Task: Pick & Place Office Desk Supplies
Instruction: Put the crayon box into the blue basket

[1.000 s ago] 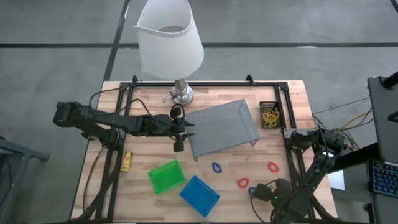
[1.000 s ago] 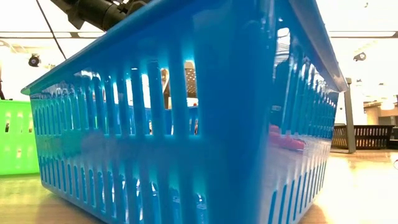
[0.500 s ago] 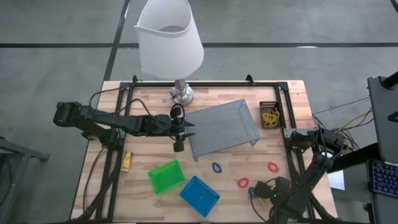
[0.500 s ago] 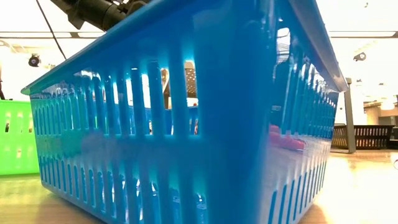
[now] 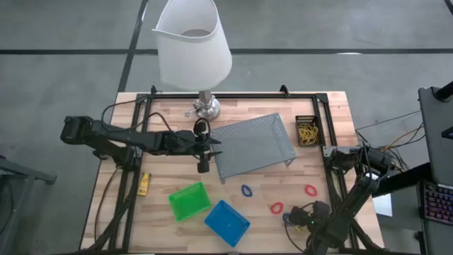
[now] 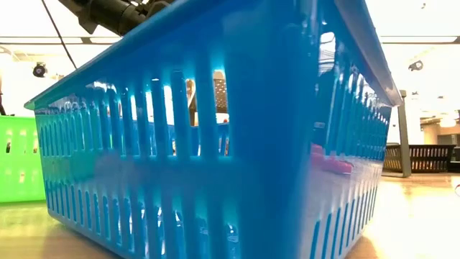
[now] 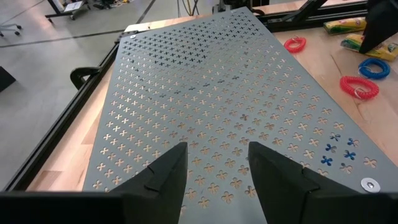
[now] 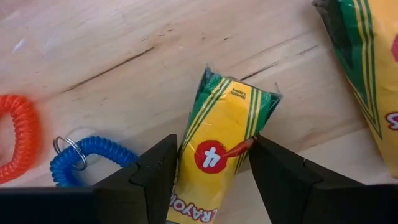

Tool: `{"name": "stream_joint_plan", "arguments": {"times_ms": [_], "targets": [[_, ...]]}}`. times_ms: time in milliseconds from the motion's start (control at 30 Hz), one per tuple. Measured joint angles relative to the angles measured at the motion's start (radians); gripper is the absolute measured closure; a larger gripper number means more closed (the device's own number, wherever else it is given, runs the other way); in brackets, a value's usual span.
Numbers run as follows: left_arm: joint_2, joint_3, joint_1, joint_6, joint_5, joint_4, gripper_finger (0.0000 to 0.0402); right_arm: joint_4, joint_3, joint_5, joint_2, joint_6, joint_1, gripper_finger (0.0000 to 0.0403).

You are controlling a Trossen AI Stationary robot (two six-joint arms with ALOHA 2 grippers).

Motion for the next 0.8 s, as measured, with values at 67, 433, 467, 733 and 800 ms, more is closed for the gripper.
{"name": "stream_joint_plan", "arguments": {"times_ms": [67,433,467,733,800], "targets": [[0.000,0.000,0.000,0.000,0.000,0.000,0.0227,0.000,0.002,0.000,0.001,-0.008,0.000,0.0227],[0.000,0.000,0.000,0.000,0.000,0.000,0.0227,0.005,0.003,0.006,0.001,-0.032,0.000,0.0309],[0.000,0.000,0.000,0.000,0.000,0.000,0.0227,0.005,0.003,0.006,0.001,-0.033,0.000,0.0312],[0.000,0.000,0.000,0.000,0.000,0.000,0.0227,-0.007,0.008,0.005,0.000,-0.043,0.000,0.0318],[0.000,0.000,0.000,0.000,0.000,0.000,0.0227,-0.036,0.021,0.001,0.001,-0.043,0.000,0.0314]]}}
